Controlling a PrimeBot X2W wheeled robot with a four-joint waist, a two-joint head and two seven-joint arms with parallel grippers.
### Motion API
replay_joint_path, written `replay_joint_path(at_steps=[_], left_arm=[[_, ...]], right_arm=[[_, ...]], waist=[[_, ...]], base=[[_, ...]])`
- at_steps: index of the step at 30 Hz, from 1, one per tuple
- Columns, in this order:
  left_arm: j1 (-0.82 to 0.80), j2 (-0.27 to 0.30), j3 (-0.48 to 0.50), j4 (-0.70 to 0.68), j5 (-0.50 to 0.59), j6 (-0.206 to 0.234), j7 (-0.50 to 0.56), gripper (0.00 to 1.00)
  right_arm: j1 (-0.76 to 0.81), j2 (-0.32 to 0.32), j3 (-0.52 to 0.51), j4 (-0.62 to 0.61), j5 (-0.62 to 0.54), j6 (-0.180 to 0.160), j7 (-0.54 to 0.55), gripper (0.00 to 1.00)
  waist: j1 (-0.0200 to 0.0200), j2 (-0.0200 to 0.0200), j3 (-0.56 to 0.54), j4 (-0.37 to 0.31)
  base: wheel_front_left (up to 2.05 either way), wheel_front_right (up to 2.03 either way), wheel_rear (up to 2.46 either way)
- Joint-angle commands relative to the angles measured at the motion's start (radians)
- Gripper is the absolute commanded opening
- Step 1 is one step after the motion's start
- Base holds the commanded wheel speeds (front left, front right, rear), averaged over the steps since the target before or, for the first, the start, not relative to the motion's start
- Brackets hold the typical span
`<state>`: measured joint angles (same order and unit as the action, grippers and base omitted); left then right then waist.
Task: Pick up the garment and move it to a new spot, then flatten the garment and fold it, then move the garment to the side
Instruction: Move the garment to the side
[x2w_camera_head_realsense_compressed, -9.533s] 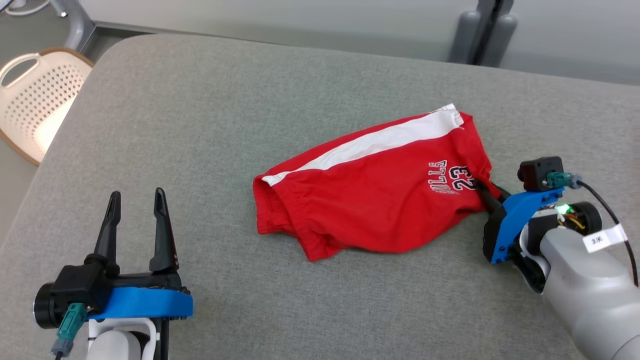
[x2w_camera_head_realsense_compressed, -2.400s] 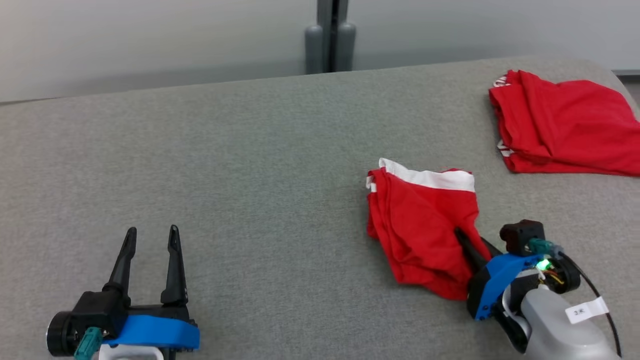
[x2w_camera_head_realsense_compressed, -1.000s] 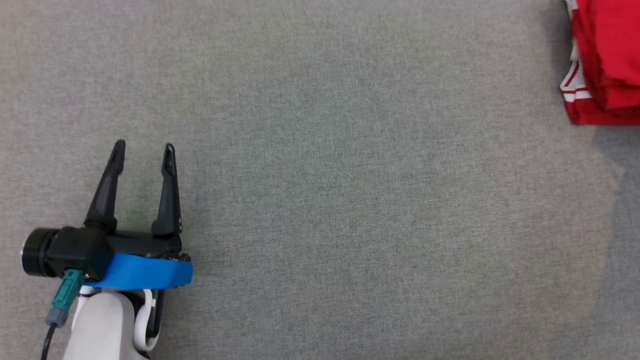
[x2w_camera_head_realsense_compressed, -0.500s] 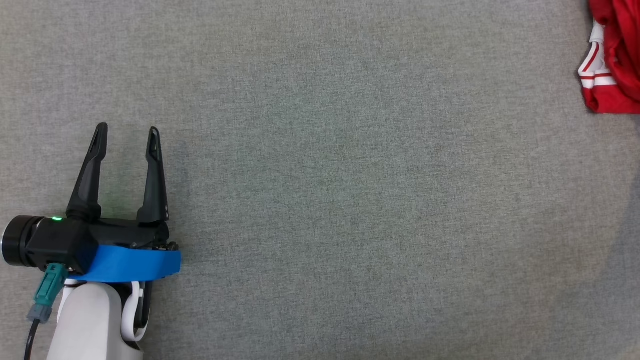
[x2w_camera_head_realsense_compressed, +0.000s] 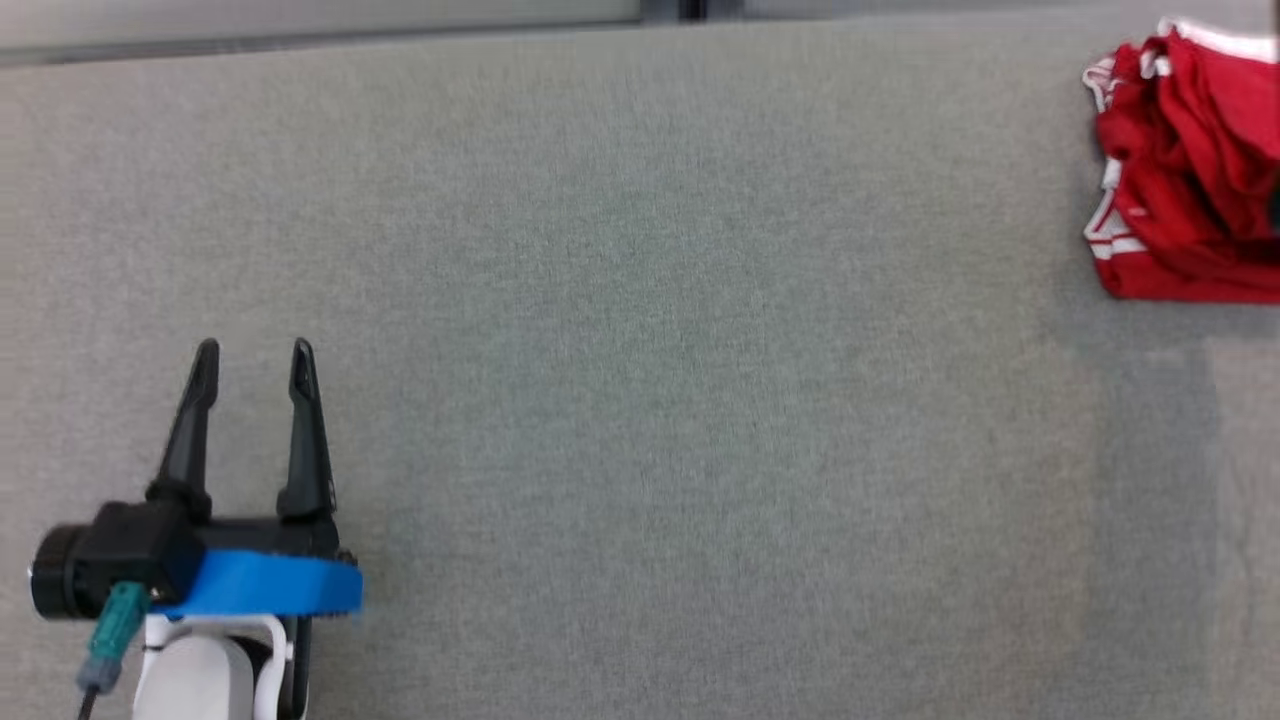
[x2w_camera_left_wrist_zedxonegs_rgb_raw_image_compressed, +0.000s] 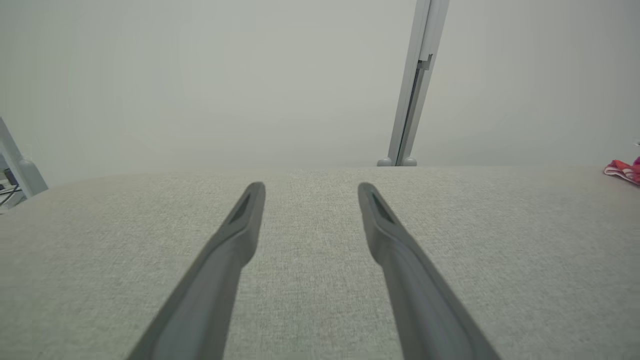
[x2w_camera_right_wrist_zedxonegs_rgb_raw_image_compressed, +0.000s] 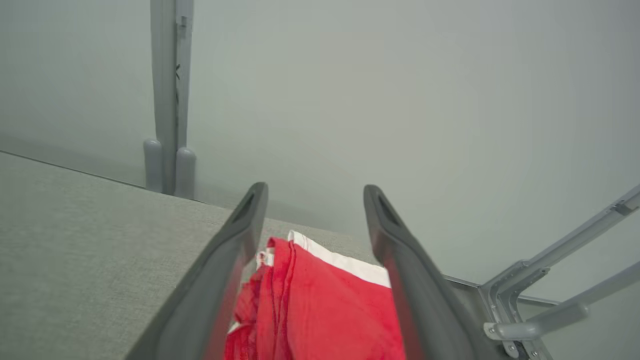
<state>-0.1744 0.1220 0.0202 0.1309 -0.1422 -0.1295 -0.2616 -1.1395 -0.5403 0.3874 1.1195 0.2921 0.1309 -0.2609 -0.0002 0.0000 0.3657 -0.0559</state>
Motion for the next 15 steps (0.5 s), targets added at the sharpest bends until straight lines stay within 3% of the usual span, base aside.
replay_joint_path(at_steps=[1,7,15], left_arm=[[0.015,-0.002,0.007,0.006,-0.004,0.001,-0.005,1.0],[0.089,-0.023,0.024,0.026,-0.003,0.004,-0.005,1.0],[0.161,-0.043,0.028,0.05,-0.001,0.003,-0.005,1.0]], right_arm=[[0.034,0.012,-0.011,-0.026,0.004,0.0,-0.004,1.0],[0.223,0.112,-0.076,-0.218,-0.002,0.0,-0.005,1.0],[0.484,0.207,-0.073,-0.385,-0.027,0.0,-0.005,1.0]], waist=[[0.0002,0.0,-0.04,-0.023],[0.0002,0.0,-0.145,-0.014],[0.0002,0.0,-0.268,0.008]], base=[[0.0,0.0,0.0],[0.0,0.0,0.0],[0.0,0.0,0.0]])
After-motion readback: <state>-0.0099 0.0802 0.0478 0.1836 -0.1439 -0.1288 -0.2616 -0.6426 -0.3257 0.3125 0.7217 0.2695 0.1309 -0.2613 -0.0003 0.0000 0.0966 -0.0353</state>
